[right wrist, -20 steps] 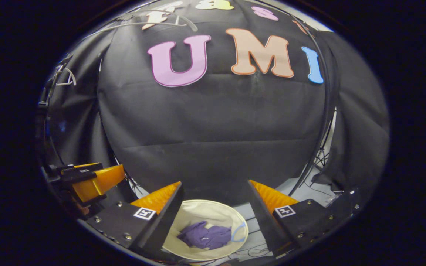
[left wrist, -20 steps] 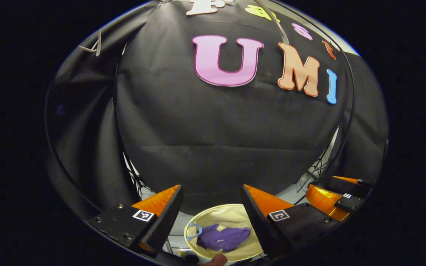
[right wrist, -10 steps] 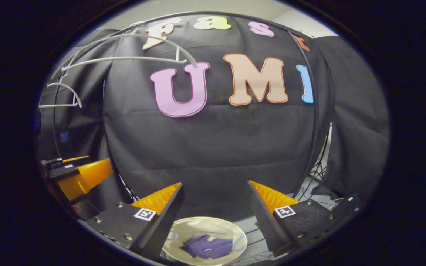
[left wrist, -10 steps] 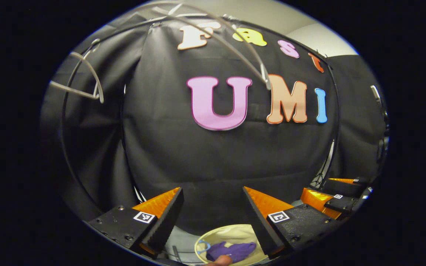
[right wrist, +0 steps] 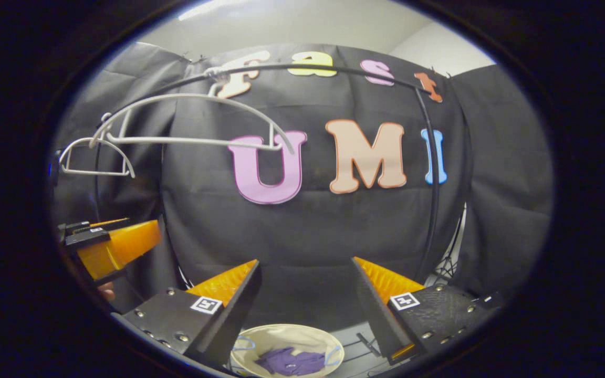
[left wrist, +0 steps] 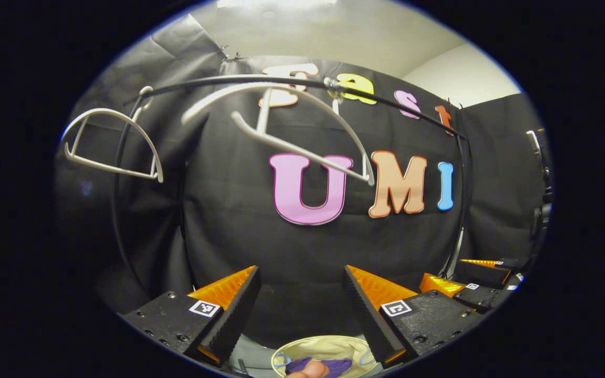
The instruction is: Grasp the clothes on the hanger with both hands and then place them into the laundry hamper below.
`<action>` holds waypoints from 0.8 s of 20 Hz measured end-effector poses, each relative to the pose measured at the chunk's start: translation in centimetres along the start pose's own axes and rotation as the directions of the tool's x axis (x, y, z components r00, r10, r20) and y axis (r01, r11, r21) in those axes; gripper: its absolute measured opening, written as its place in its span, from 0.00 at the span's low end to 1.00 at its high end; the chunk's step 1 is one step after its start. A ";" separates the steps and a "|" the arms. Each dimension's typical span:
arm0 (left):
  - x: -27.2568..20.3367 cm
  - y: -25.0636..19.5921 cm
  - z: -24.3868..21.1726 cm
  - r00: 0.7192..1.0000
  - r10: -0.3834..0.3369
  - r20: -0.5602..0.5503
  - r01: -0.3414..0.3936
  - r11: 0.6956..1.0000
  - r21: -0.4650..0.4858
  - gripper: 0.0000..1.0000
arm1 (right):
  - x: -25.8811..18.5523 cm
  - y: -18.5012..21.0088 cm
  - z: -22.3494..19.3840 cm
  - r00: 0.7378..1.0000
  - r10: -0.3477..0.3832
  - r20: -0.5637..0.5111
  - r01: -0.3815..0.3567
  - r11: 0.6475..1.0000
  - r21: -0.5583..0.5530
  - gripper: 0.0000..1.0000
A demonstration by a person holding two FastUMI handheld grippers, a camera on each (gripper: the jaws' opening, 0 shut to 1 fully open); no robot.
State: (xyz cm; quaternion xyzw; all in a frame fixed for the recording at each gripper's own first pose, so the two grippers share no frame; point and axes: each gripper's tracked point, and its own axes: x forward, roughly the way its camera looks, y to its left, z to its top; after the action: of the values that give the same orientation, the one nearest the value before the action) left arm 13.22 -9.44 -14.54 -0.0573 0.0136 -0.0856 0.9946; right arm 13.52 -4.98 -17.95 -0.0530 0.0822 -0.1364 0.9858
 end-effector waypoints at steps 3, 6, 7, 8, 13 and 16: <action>-1.4 0.5 1.2 1.000 0.018 0.012 -0.018 1.000 0.005 0.92 | -2.3 0.5 2.4 0.999 0.023 0.043 -0.023 1.000 -0.009 1.00; -2.0 1.3 1.4 0.999 0.050 0.016 -0.050 0.999 -0.002 0.92 | -4.2 0.7 3.9 0.996 0.049 0.077 -0.047 0.999 -0.024 0.96; -2.2 1.4 1.5 0.998 0.054 0.011 -0.054 0.999 -0.006 0.92 | -4.8 0.9 4.2 0.994 0.064 0.087 -0.063 0.998 -0.019 1.00; -2.3 1.3 1.6 0.998 0.059 0.011 -0.059 0.998 -0.013 0.93 | -5.4 1.0 4.6 0.992 0.082 0.098 -0.081 0.997 -0.016 0.96; -3.1 0.3 2.5 0.998 0.032 0.047 -0.030 0.999 -0.031 0.92 | -8.2 -1.1 6.4 0.979 0.076 0.188 -0.080 0.997 0.015 0.96; -3.6 -2.9 2.3 0.999 -0.020 0.044 0.023 0.997 -0.077 0.92 | -9.6 -1.8 7.7 0.961 0.097 0.259 -0.111 0.993 0.039 1.00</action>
State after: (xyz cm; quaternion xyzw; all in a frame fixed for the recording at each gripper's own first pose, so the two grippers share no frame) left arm 9.24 -11.44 -11.84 -0.0979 -0.0054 -0.0944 0.9907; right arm 5.32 -3.39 -8.80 -0.0395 -0.0472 -0.0785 0.9950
